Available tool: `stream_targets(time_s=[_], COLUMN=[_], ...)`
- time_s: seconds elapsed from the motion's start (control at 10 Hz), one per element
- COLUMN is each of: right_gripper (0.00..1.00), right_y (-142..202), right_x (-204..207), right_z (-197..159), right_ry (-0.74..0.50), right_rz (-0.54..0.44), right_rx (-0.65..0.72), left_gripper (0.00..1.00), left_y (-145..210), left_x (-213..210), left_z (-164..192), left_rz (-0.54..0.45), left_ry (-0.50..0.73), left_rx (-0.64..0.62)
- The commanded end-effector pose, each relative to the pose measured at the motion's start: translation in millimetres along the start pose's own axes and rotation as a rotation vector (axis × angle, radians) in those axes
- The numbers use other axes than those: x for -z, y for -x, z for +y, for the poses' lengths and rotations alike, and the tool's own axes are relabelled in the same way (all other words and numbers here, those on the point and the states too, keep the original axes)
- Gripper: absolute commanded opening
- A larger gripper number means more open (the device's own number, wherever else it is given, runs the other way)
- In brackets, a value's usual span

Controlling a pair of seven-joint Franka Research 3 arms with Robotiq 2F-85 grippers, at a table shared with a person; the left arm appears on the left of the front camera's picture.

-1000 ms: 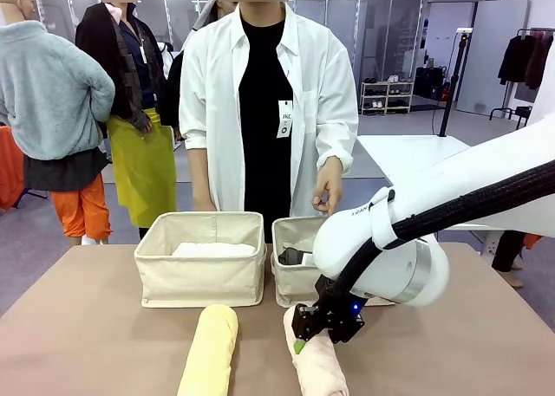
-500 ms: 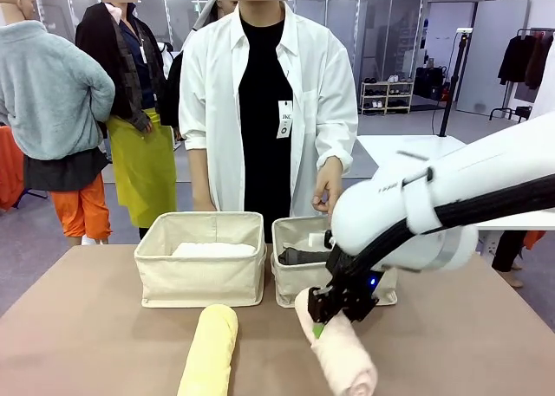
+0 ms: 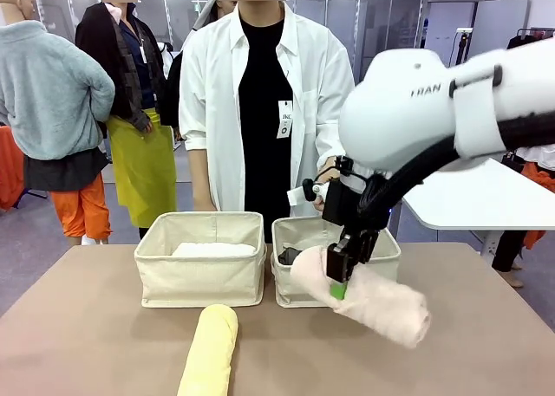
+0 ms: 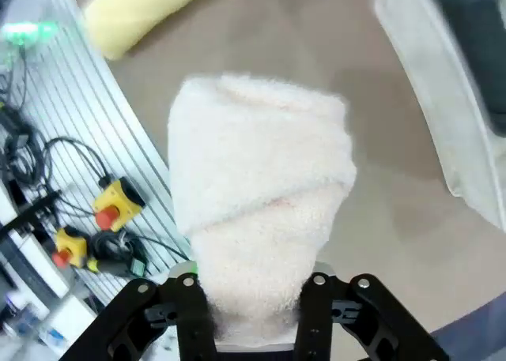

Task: Divide the towels into two baskets.
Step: Pick up one hotel-folded towel from the bottom of the table and place it in the Fabric basket indicated by the person.

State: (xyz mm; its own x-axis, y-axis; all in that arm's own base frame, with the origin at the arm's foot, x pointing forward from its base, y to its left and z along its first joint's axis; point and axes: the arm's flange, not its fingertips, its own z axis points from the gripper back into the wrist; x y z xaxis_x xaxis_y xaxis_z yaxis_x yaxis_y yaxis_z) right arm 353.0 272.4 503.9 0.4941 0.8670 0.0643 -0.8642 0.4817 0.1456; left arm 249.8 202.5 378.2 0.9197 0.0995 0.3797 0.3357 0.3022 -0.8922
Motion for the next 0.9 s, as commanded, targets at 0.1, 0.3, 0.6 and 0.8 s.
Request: stream_targets(time_s=[0.1, 0.3, 0.6, 0.8], right_gripper=[0.0, 0.0, 0.0, 0.37], right_y=[24, 10, 10, 16], right_x=[-9, -5, -5, -1], right_z=[3, 4, 4, 0], right_ry=[0.037, -0.002, -0.002, 0.002], right_rz=[0.123, 0.097, 0.097, 0.115], right_rx=[-0.474, -0.32, -0.32, -0.351], left_gripper=[1.0, 1.0, 1.0, 1.0], left_y=[4, 4, 4, 4], left_x=[-1, -1, -1, -1], left_z=[-4, -4, -4, -4], left_rz=[-0.003, -0.003, -0.003, -0.003], left_ry=[0.008, 0.008, 0.008, 0.008], left_rx=[0.01, 0.01, 0.01, 0.01])
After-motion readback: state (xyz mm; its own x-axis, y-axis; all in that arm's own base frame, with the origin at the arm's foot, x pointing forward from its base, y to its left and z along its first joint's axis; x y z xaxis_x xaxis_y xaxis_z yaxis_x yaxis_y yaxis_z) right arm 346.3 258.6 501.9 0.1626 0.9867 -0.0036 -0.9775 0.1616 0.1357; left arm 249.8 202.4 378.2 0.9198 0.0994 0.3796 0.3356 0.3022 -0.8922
